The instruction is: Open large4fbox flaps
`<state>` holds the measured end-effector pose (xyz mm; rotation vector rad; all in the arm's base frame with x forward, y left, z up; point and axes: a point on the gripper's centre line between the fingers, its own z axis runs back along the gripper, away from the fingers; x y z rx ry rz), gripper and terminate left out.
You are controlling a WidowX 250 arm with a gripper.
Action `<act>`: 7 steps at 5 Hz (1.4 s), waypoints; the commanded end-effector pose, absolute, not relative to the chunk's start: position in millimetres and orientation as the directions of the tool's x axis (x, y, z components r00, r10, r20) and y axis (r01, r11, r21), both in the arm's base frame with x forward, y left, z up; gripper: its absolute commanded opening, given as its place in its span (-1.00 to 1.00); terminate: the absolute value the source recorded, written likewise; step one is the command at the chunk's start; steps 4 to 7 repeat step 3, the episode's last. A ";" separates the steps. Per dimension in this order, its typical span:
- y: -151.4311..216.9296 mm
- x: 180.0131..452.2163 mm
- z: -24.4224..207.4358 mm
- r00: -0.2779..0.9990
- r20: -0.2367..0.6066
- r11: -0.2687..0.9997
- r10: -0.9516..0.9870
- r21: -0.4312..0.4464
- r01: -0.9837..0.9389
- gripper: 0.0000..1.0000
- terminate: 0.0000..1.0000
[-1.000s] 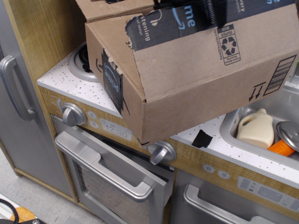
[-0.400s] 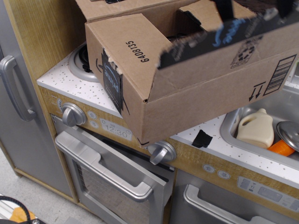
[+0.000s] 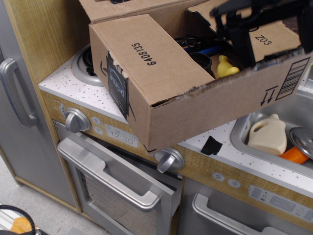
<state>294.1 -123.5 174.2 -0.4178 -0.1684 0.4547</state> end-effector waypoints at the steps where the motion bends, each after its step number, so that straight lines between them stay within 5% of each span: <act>1: -131.4 290.4 160.7 0.886 0.133 0.803 0.443 -0.499 -0.327 1.00 -1.00; 2: -134.7 288.8 149.4 0.895 0.142 0.812 0.423 -0.498 -0.305 1.00 -1.00; 3: -136.7 284.9 141.6 0.900 0.154 0.826 0.408 -0.483 -0.291 1.00 1.00; 7: -136.7 284.9 141.6 0.900 0.154 0.826 0.408 -0.483 -0.291 1.00 1.00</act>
